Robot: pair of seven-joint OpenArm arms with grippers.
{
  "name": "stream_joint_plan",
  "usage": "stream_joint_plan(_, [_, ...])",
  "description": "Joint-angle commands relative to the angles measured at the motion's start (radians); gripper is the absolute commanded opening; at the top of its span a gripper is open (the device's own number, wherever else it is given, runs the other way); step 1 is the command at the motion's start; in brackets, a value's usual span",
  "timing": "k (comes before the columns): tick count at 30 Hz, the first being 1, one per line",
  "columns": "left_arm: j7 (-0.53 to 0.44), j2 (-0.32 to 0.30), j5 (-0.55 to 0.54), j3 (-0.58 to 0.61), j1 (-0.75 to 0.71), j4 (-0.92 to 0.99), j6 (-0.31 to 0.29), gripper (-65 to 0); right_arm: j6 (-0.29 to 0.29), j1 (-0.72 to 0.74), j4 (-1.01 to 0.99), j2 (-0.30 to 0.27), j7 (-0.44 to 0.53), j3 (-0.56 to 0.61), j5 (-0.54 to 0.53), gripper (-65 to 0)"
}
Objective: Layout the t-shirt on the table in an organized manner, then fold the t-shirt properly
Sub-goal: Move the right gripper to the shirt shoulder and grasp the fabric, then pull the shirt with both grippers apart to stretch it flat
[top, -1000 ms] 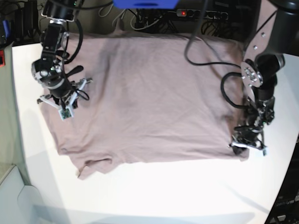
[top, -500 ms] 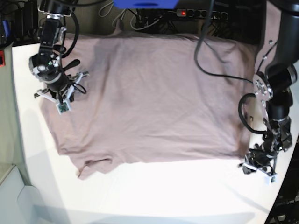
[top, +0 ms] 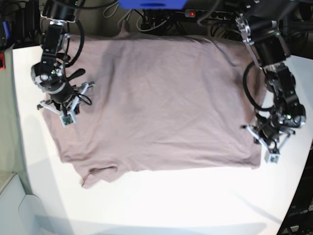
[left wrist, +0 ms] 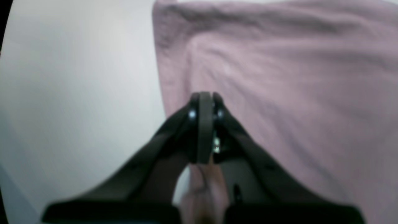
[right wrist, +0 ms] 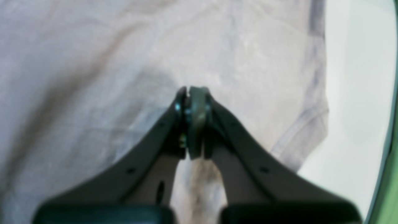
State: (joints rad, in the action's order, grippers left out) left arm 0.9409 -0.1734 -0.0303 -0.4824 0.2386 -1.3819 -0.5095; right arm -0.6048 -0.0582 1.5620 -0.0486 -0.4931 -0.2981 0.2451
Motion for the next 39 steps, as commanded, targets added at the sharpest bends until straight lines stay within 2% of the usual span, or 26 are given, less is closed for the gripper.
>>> stream_joint_plan(1, [-0.009, -0.013, -0.001, -0.008, 0.006, -0.011, 0.004, -65.0, 0.003, 0.011, 0.018, 0.002, 0.017, -0.003, -0.013, -65.0])
stream_joint_plan(4, [-0.024, -0.016, -0.001, -0.012, -0.011, 0.075, 0.004, -65.0, 0.003, 0.011, 0.018, 0.005, 0.017, -0.003, -0.013, -65.0])
stream_joint_plan(9, [-0.148, -0.024, -0.003, -0.012, -0.008, 0.235, 0.004, -65.0, 0.001, 0.013, 0.018, -0.001, 0.018, -0.003, -0.013, -65.0])
stream_joint_plan(14, [-0.375, -0.077, -0.001, -0.005, 0.089, 0.563, 0.005, -65.0, 0.001, 0.013, 0.018, -0.003, 0.02, -0.003, -0.013, -65.0])
stream_joint_plan(19, [-0.652, -0.188, -0.001, -0.003, 0.279, 1.034, 0.005, -65.0, 0.001, 0.013, 0.016, -0.003, 0.02, -0.002, -0.008, -65.0])
stream_joint_plan(21, [-0.745, -0.229, -0.001, -0.003, 0.338, 1.16, 0.005, -65.0, 0.001, 0.014, 0.016, -0.007, 0.02, -0.002, -0.008, -65.0])
stream_joint_plan(22, [-0.762, -0.243, -0.001, -0.003, 0.359, 1.172, 0.005, -65.0, 0.001, 0.024, 0.016, -0.014, 0.018, -0.002, -0.008, -65.0])
stream_joint_plan(28, [-0.736, -0.275, -0.004, -0.006, 0.379, 1.096, 0.005, -65.0, 0.001, 0.065, -0.076, -0.015, 0.018, -0.002, -0.007, -65.0])
stream_joint_plan(36, [-0.573, -0.283, -0.012, -0.014, 0.353, 0.856, 0.002, -65.0, 0.0, 0.111, -0.239, -0.015, 0.021, 0.0, -0.007, -65.0])
stream_joint_plan(39, [-0.518, -0.282, -0.012, -0.054, 0.324, 0.767, -0.005, -65.0, 0.0, 0.166, -0.338, -0.024, 0.023, 0.0, -0.007, -65.0])
